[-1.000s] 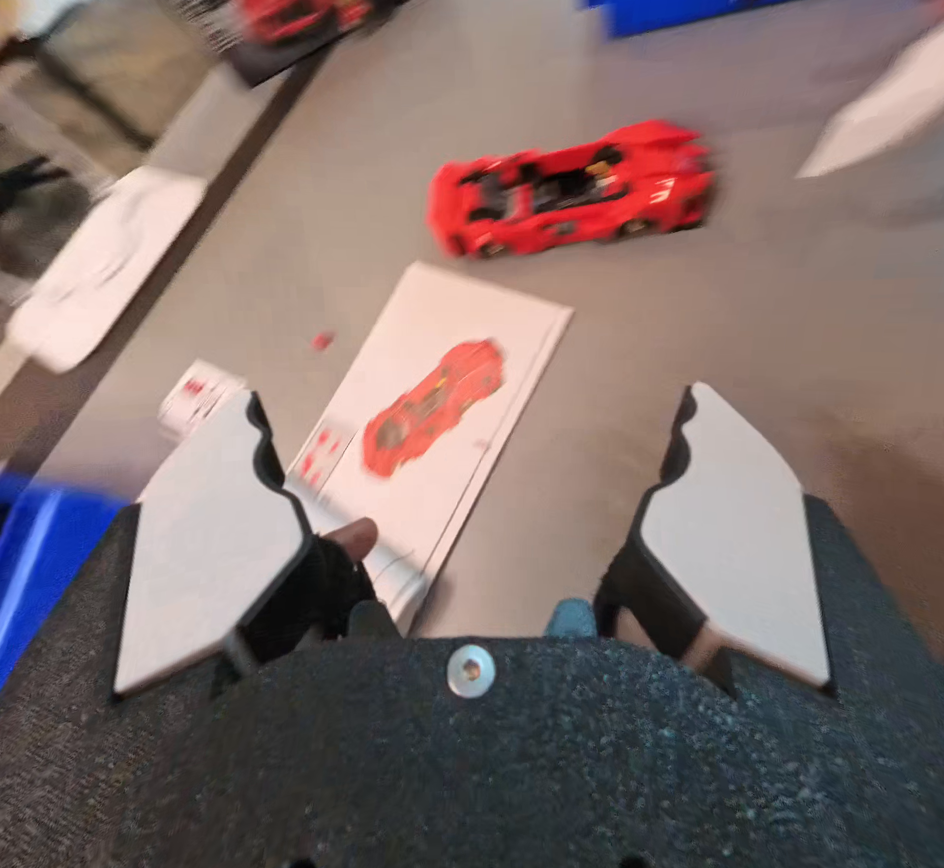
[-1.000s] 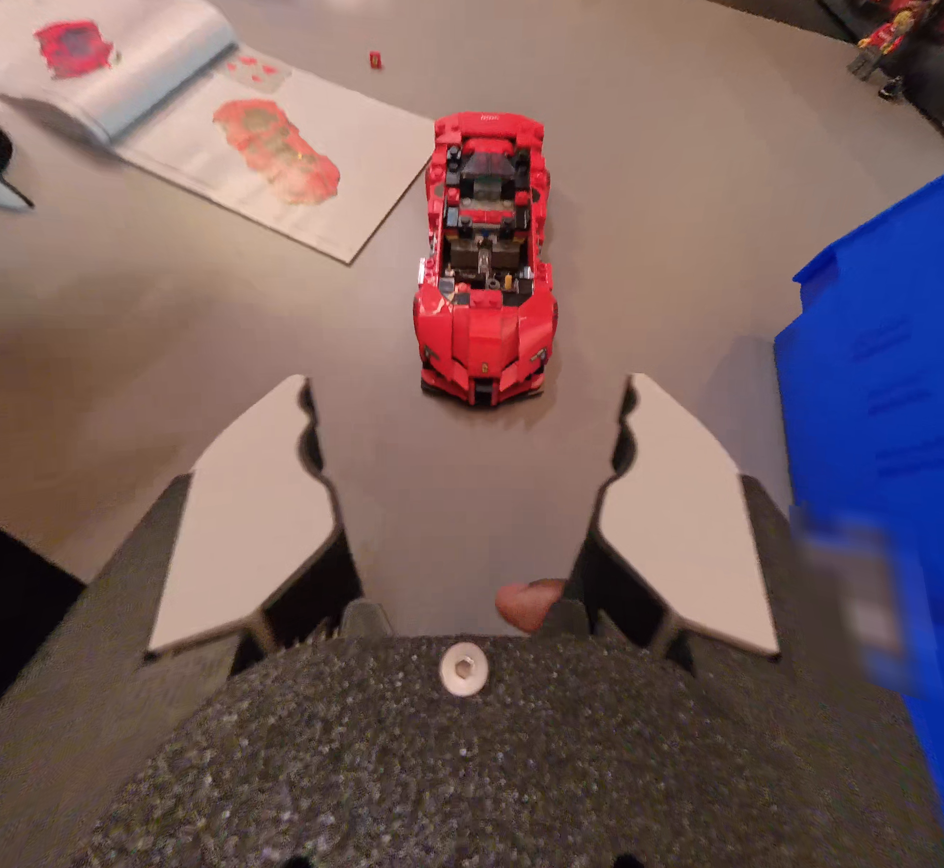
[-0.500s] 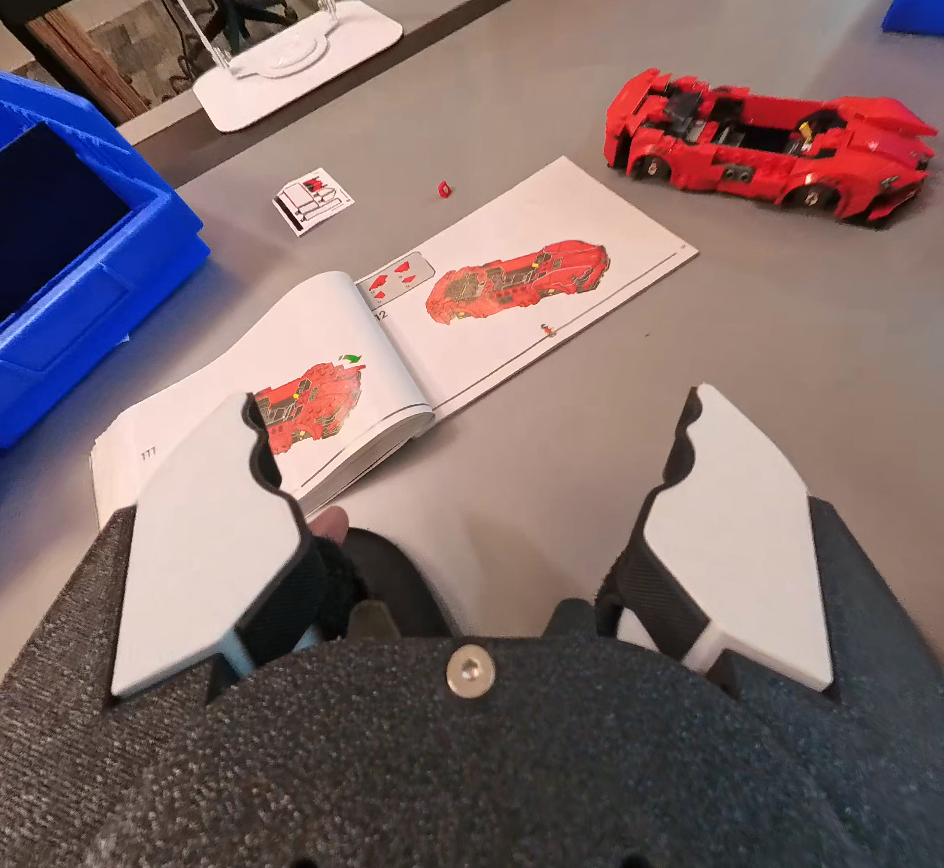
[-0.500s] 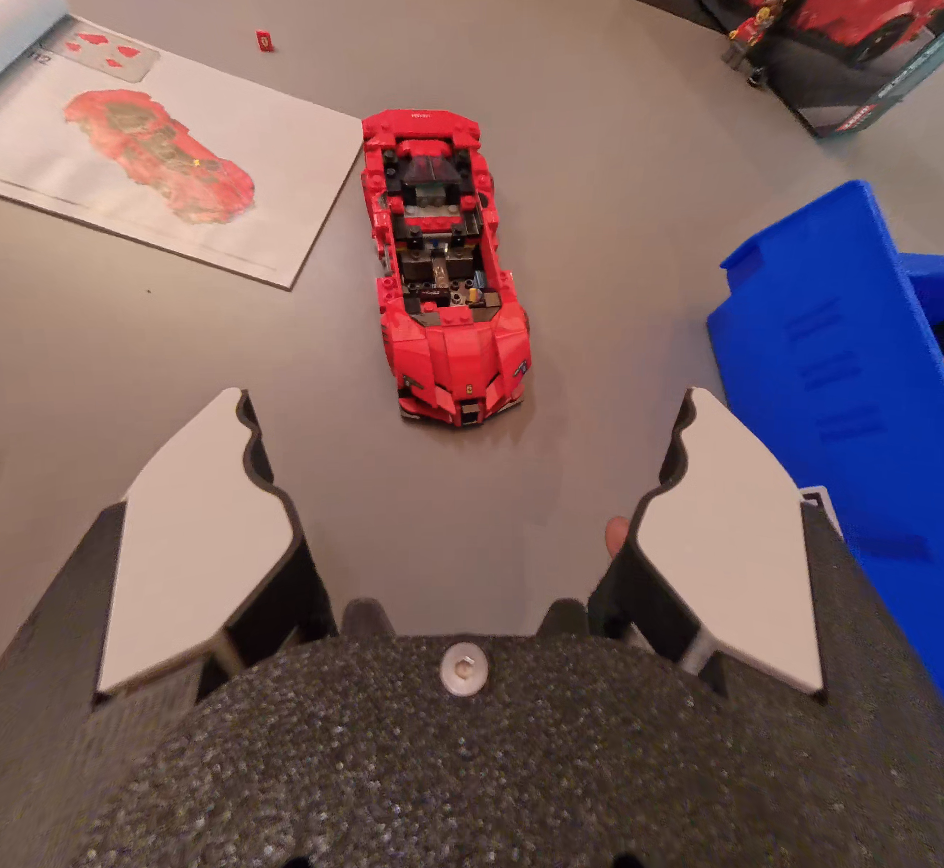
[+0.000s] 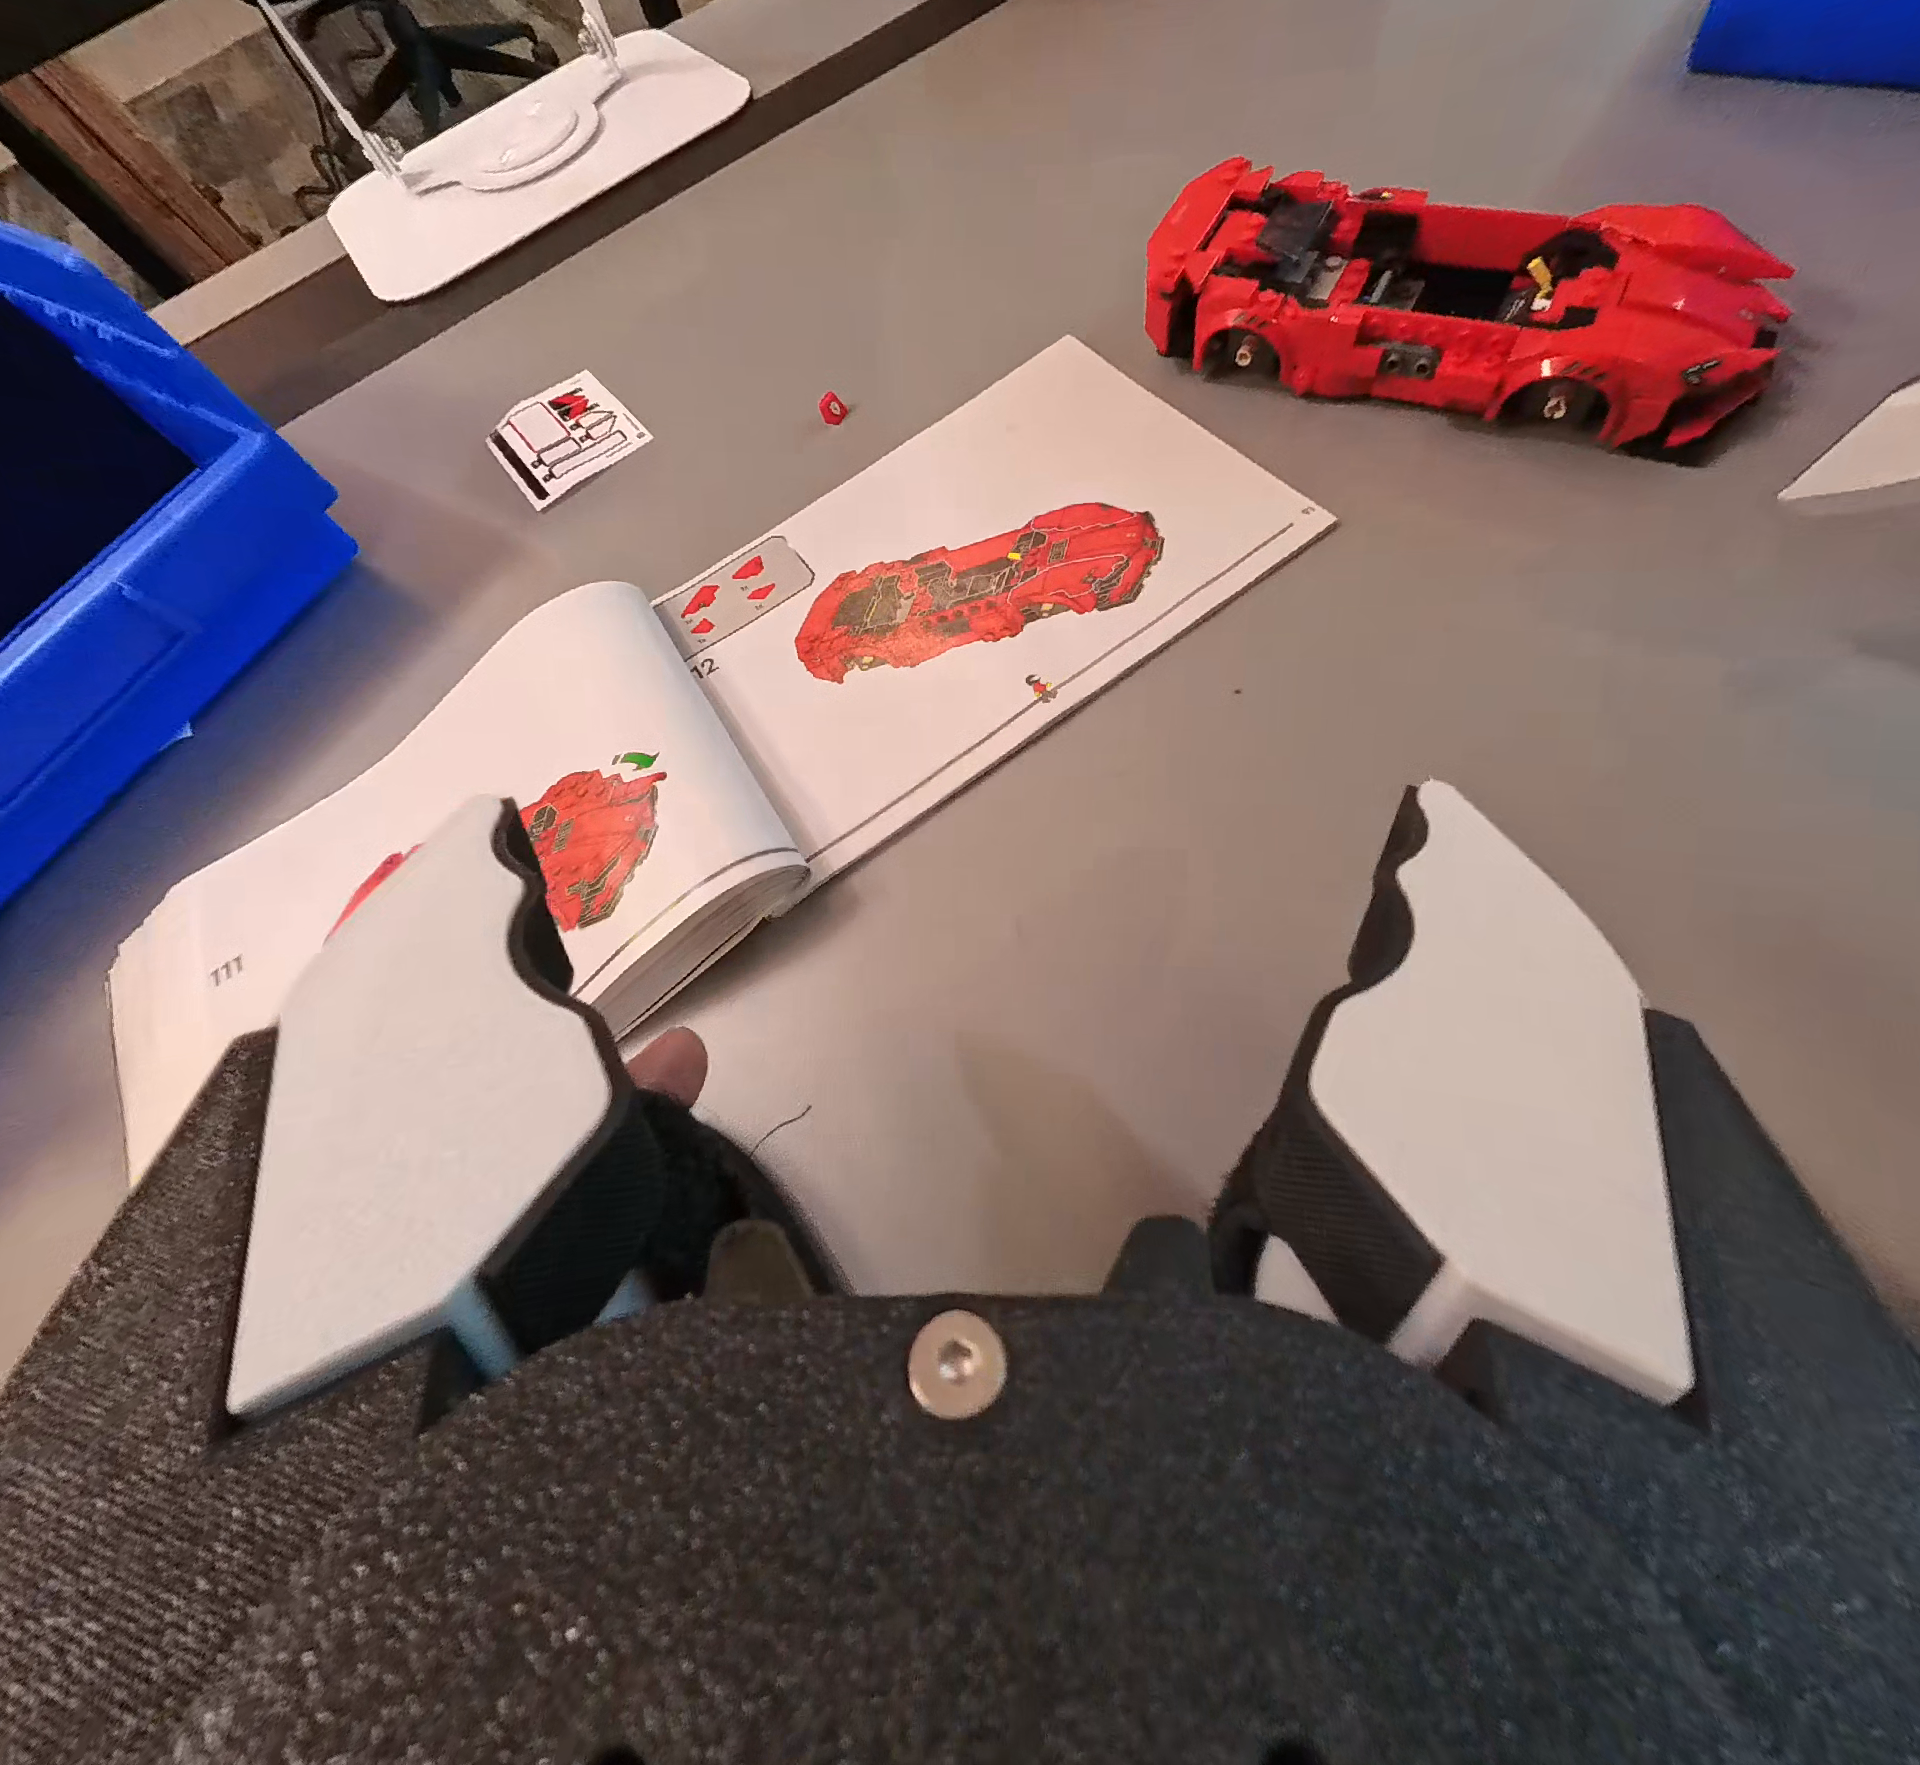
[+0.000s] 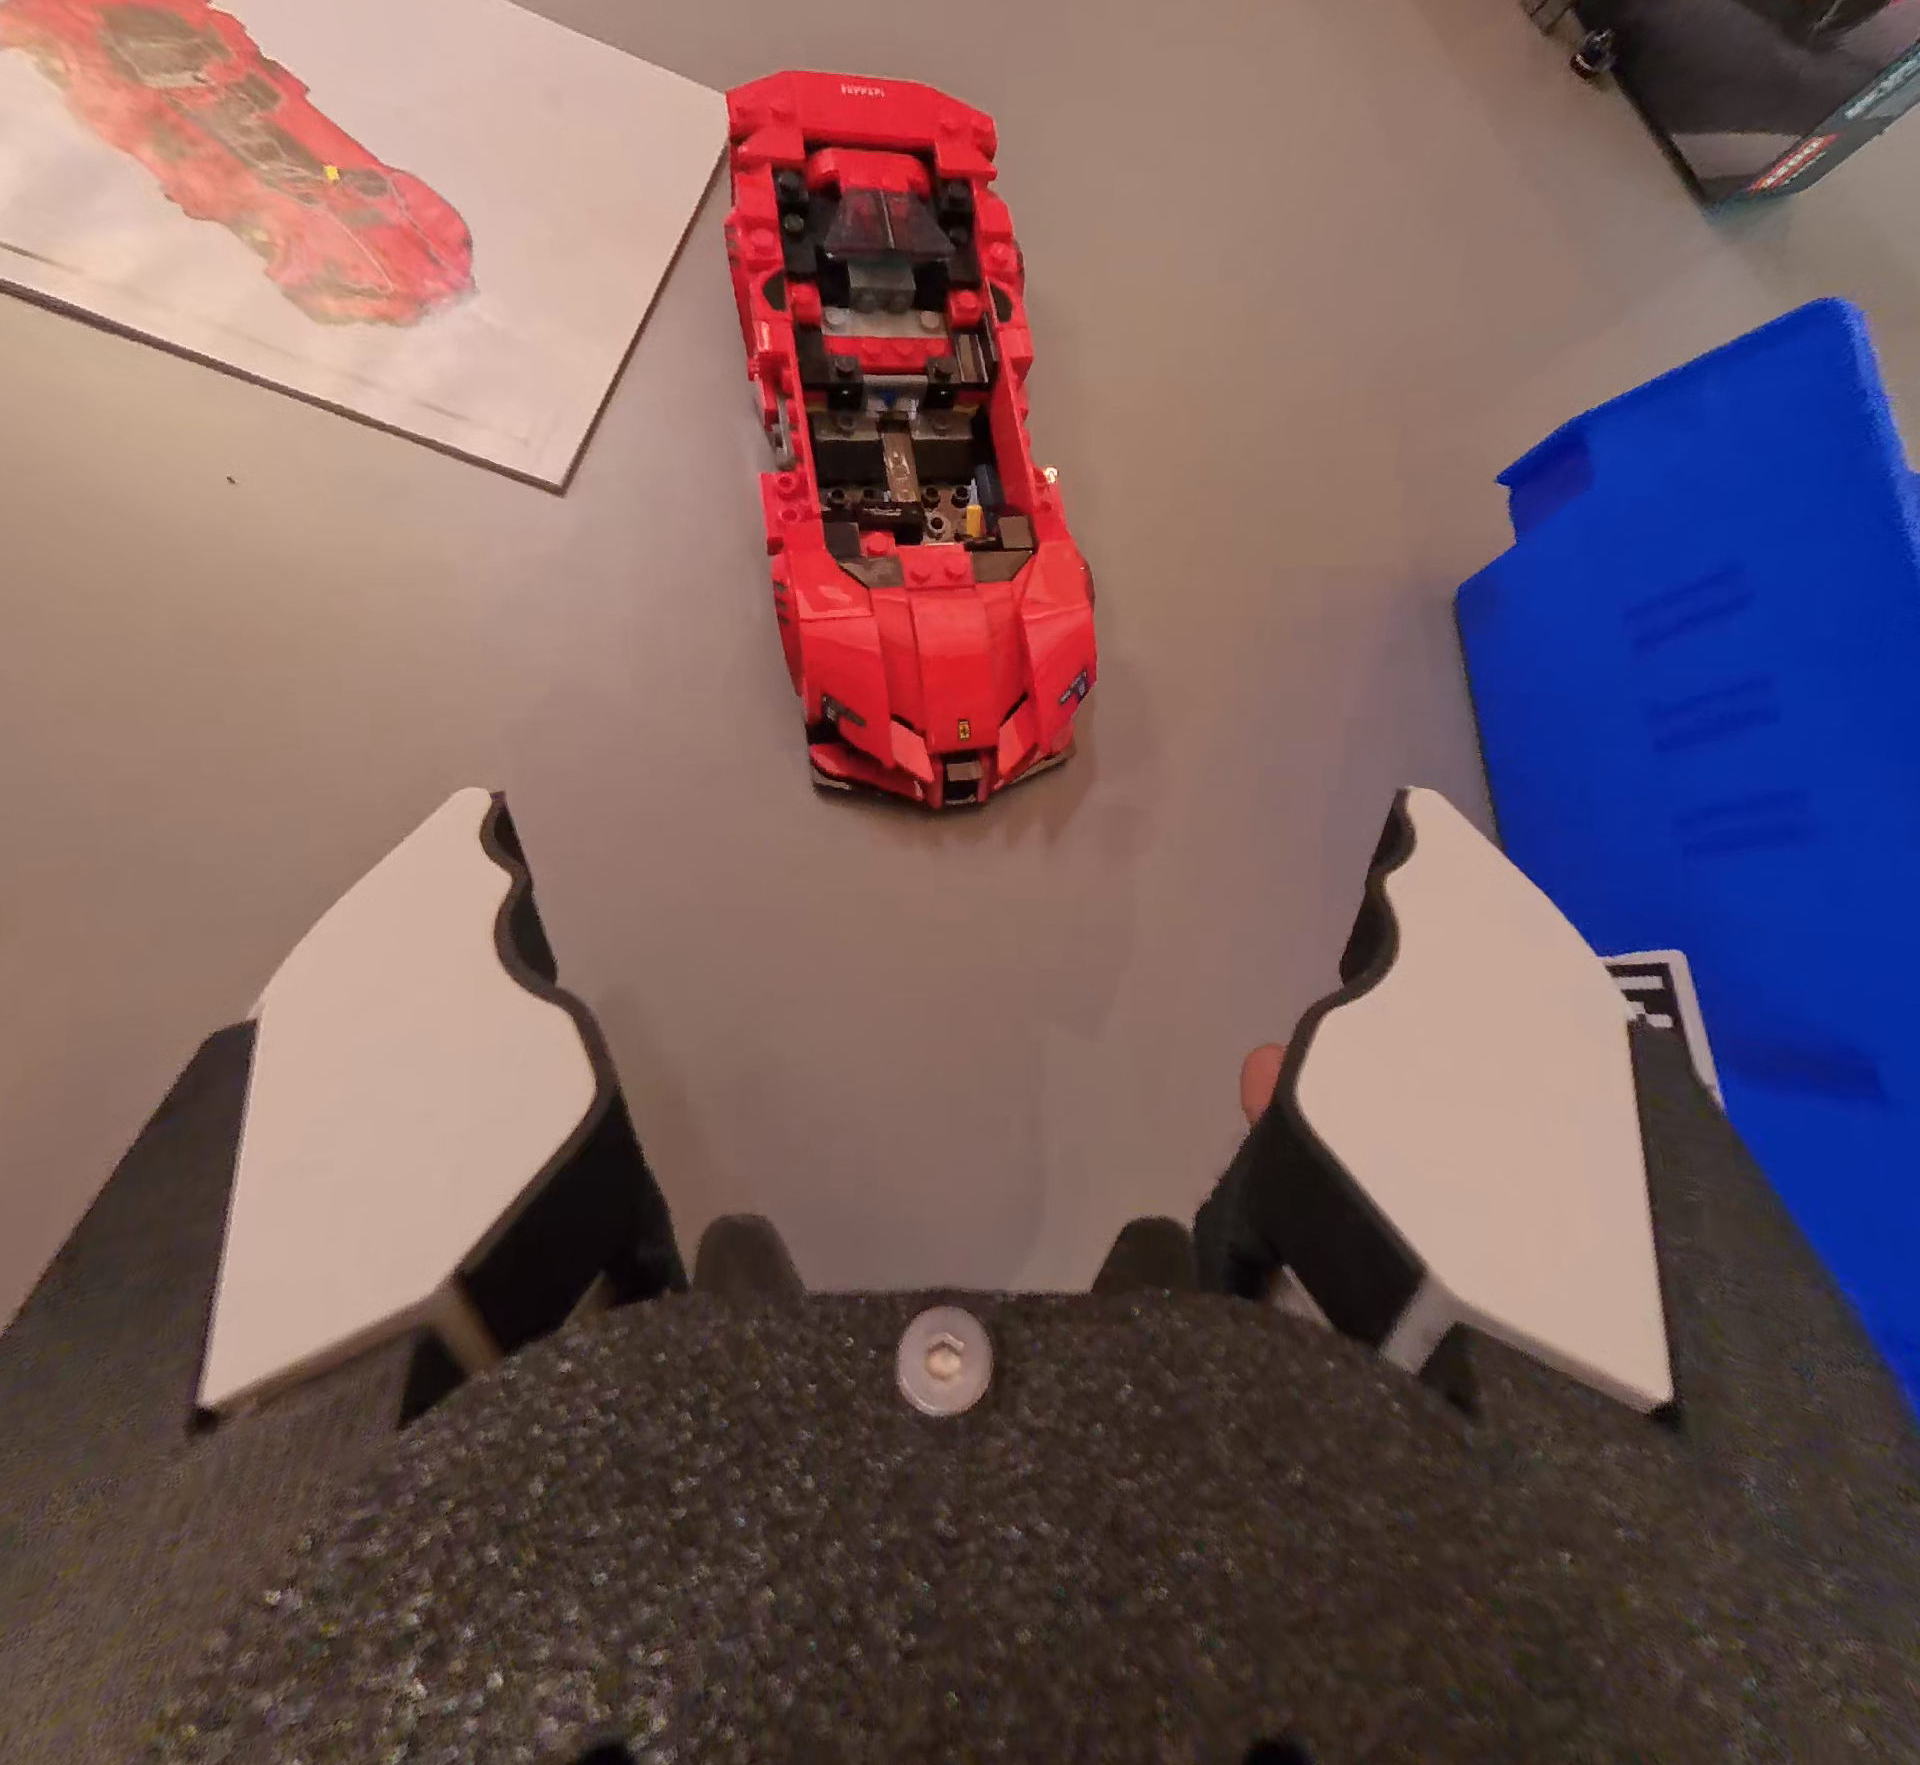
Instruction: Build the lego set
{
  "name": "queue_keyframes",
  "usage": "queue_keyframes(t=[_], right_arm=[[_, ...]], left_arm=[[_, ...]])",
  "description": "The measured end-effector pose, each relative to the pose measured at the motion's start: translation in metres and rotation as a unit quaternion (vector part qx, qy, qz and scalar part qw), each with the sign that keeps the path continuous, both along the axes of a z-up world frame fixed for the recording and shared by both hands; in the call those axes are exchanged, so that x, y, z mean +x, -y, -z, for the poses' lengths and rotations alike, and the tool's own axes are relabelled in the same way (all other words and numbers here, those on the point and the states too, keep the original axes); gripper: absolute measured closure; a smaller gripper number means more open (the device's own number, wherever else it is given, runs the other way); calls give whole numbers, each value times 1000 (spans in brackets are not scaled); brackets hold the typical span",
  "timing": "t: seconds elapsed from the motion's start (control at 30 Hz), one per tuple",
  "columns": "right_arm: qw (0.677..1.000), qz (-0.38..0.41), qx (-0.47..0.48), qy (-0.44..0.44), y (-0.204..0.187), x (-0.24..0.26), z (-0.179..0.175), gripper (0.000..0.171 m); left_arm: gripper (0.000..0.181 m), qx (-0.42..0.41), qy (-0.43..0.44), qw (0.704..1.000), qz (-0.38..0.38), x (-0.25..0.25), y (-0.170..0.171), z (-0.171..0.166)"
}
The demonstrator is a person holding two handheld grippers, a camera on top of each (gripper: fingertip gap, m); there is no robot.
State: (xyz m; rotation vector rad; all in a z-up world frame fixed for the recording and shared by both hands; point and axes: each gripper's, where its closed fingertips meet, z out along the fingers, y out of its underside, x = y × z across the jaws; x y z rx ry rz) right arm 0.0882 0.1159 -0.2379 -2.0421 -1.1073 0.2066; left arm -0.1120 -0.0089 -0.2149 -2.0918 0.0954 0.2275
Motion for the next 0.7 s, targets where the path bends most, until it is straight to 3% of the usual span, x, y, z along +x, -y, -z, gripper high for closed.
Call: queue_keyframes(t=[0.33,0.7], right_arm=[[1000,-14,-12,4,6,-13,11,24],[999,-31,6,9,16,-25,1,24]], left_arm=[[35,-27,-4,1000,-7,-6,-4,17],[36,-15,-14,1000,-12,-8,-8,7]])
